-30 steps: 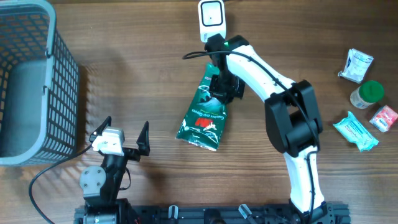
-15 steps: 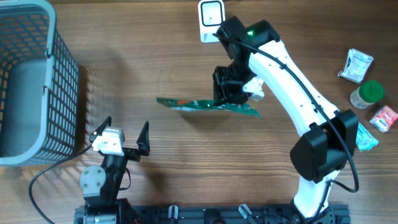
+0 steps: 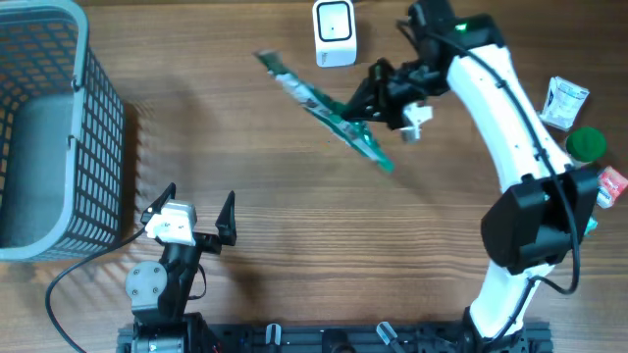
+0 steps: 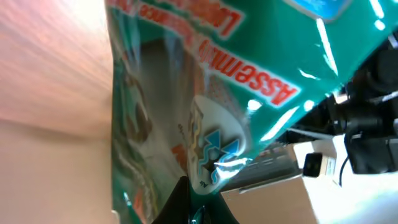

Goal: Scan the item barcode
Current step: 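Swing and turn the gloves bag under the scanner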

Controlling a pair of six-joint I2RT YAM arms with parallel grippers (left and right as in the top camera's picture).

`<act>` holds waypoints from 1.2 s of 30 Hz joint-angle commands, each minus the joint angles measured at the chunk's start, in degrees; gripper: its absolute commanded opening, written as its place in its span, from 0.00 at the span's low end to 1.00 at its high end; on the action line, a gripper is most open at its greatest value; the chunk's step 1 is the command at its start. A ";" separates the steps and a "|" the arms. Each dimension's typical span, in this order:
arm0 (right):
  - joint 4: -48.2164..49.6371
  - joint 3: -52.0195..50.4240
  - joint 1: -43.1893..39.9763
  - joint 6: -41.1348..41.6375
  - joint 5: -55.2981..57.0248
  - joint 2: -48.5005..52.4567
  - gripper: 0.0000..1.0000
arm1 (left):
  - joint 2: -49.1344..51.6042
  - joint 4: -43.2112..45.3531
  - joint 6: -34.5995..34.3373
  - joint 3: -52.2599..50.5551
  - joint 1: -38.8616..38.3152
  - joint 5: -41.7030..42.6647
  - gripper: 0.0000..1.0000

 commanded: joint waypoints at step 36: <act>-16.46 0.55 -2.10 -36.13 -17.33 11.45 0.05 | -0.26 0.09 0.07 -0.31 0.35 0.09 1.00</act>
